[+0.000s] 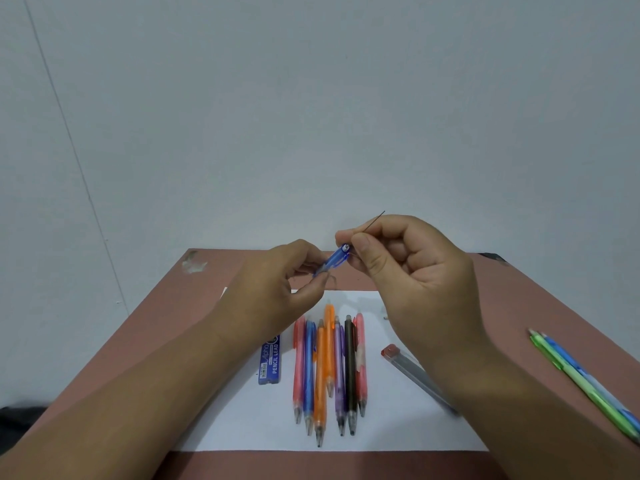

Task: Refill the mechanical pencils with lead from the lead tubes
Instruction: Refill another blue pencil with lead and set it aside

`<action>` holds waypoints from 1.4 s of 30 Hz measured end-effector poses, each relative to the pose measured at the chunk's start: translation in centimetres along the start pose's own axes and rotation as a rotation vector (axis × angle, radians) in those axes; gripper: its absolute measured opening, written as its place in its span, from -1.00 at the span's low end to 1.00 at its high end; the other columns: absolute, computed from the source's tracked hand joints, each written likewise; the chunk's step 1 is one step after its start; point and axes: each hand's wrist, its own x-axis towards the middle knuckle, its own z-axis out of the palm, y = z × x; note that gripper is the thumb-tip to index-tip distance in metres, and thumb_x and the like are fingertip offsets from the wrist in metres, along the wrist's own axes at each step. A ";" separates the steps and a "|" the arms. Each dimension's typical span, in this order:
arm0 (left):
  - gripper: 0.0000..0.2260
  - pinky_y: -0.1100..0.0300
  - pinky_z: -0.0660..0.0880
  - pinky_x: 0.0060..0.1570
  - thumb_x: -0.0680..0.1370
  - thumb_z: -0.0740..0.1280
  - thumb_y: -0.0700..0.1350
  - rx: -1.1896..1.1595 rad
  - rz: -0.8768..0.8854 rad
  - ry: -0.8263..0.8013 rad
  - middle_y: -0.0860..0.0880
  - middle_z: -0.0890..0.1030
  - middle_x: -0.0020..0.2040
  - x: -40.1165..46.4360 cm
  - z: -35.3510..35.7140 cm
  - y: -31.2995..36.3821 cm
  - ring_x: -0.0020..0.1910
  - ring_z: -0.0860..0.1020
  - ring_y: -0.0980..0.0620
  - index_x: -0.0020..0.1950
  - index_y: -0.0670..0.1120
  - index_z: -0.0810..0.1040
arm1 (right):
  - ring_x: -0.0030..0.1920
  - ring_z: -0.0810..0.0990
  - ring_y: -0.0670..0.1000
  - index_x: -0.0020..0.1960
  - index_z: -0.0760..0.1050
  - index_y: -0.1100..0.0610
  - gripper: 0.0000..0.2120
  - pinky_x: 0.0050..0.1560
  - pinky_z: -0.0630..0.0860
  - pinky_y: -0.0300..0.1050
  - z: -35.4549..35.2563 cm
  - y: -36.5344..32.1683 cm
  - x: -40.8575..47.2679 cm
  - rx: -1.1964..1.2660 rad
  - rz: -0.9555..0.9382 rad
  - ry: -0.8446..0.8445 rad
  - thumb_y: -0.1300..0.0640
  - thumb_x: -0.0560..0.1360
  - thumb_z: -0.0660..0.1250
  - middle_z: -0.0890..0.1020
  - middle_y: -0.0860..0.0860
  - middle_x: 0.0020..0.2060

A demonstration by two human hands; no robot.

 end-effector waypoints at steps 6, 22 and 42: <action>-0.74 0.39 0.56 0.01 0.54 0.44 -0.04 0.003 -0.012 -0.007 0.39 0.57 -0.12 0.0 -0.1 0.3 0.00 0.59 0.36 0.00 0.31 0.46 | 0.00 0.73 -0.01 0.05 0.62 0.07 -0.87 0.02 0.66 -0.12 0.0 0.1 0.1 -0.018 -0.005 -0.003 0.07 0.55 0.35 0.74 -0.04 -0.09; -0.84 0.30 0.59 0.05 0.55 0.43 -0.06 -0.017 -0.010 -0.018 0.31 0.62 -0.08 0.0 0.0 0.2 0.00 0.63 0.29 0.05 0.18 0.54 | -0.01 0.71 -0.13 0.06 0.67 0.18 -0.89 0.01 0.59 -0.33 -0.3 0.5 0.1 -0.137 -0.021 -0.024 0.21 0.57 0.40 0.73 -0.07 -0.09; -0.74 0.48 0.49 -0.04 0.55 0.46 -0.12 -0.086 -0.083 0.011 0.29 0.64 -0.11 0.0 -0.2 0.3 -0.04 0.62 0.31 -0.05 0.26 0.50 | -0.01 0.69 -0.18 0.11 0.66 0.03 -0.86 0.01 0.60 -0.34 -1.8 0.9 1.4 -0.327 0.040 0.061 0.18 0.59 0.39 0.71 -0.16 -0.06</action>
